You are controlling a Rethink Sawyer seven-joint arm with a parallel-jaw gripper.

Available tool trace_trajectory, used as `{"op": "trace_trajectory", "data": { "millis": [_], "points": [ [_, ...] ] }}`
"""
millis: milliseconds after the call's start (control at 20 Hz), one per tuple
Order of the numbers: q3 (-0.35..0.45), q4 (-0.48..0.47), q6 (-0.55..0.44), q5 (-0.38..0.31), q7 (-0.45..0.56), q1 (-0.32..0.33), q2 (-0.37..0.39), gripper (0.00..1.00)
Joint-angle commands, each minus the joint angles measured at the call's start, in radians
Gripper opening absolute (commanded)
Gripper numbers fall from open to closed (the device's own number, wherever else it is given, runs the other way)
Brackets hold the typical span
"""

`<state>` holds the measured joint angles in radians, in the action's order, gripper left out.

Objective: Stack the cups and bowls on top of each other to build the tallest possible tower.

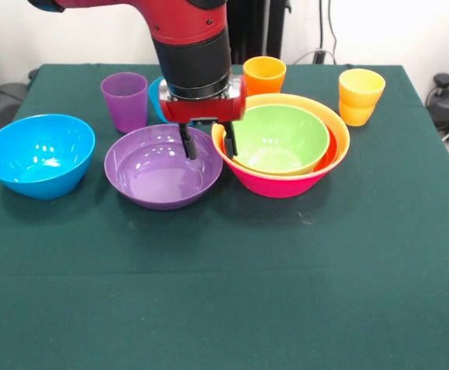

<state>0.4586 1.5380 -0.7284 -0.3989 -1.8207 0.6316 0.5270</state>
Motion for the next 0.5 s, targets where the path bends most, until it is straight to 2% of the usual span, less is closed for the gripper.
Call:
{"op": "trace_trajectory", "data": {
  "millis": [50,250,500],
  "points": [
    [0.055,0.007,-0.041,-0.055,0.189,0.026,0.021,1.00],
    [0.083,-0.023,-0.221,-0.004,0.254,0.052,0.109,1.00],
    [0.110,-0.051,-0.323,0.007,0.264,0.064,0.135,1.00]
  ]
}}
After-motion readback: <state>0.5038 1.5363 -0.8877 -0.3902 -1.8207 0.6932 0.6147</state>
